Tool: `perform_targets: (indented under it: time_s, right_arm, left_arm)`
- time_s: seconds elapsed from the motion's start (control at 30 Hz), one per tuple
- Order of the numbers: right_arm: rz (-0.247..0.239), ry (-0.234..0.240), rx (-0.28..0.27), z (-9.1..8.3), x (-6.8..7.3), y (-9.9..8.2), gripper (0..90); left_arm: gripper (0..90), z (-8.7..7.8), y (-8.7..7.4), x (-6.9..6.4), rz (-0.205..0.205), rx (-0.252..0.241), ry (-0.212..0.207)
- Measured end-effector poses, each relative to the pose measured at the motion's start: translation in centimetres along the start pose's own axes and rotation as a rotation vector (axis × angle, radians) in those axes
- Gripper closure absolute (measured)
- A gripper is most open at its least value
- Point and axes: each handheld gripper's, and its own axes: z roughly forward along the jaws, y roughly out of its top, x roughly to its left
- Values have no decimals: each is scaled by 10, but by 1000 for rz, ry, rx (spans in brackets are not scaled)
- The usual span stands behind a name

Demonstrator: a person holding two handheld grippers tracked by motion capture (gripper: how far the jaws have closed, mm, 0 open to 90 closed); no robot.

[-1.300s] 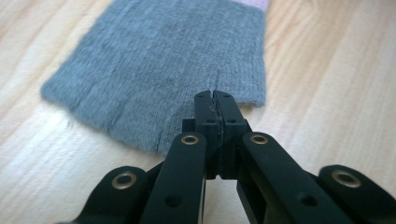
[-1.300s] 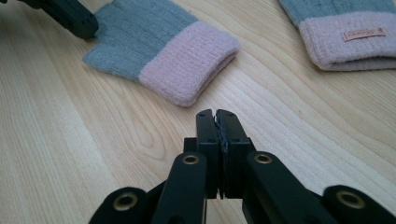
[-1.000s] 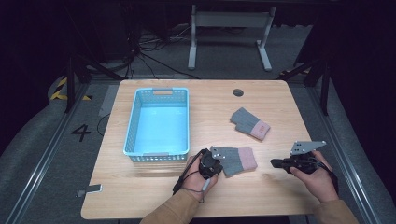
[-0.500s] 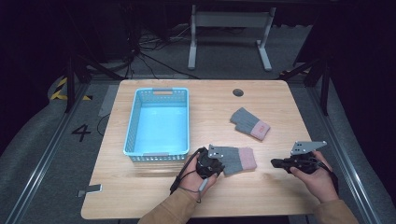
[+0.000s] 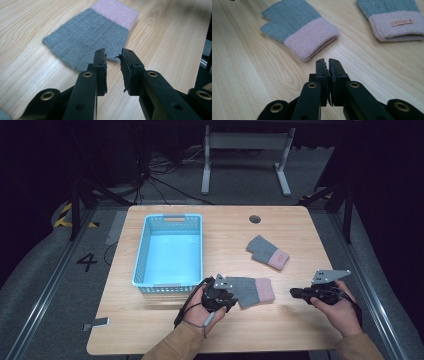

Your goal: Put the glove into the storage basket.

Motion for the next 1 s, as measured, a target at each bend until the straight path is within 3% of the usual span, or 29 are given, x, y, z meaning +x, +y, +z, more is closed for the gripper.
perform_targets:
  time_s: [0.23, 0.4, 0.43, 0.5, 0.6, 0.67, 0.7, 1.0]
  right_arm:
    - [12, -17, -24, 2, 1, 14, 770]
    - [23, -61, -50, 8, -3, 32, 671]
    - [41, -85, -60, 12, -7, 40, 621]
    - [46, -95, -62, 13, -9, 43, 606]
    - [98, -180, -55, 26, -21, 56, 530]
    - [110, -193, -56, 30, -24, 59, 512]
    - [140, -215, -64, 38, -32, 63, 472]
    - [200, -243, -69, 61, -53, 72, 389]
  left_arm:
    - [727, -7, -3, 1, -5, -7, 11]
    - [724, -10, -6, 0, -6, -17, 32]
    - [724, -11, -7, -1, -6, -22, 40]
    - [724, -12, -7, -1, -6, -26, 43]
    - [725, -14, -9, -2, -17, -39, 53]
    - [724, -15, -11, -3, -25, -48, 62]
    - [718, -16, -12, -3, -28, -47, 66]
    - [713, -21, -22, -6, -43, -48, 92]
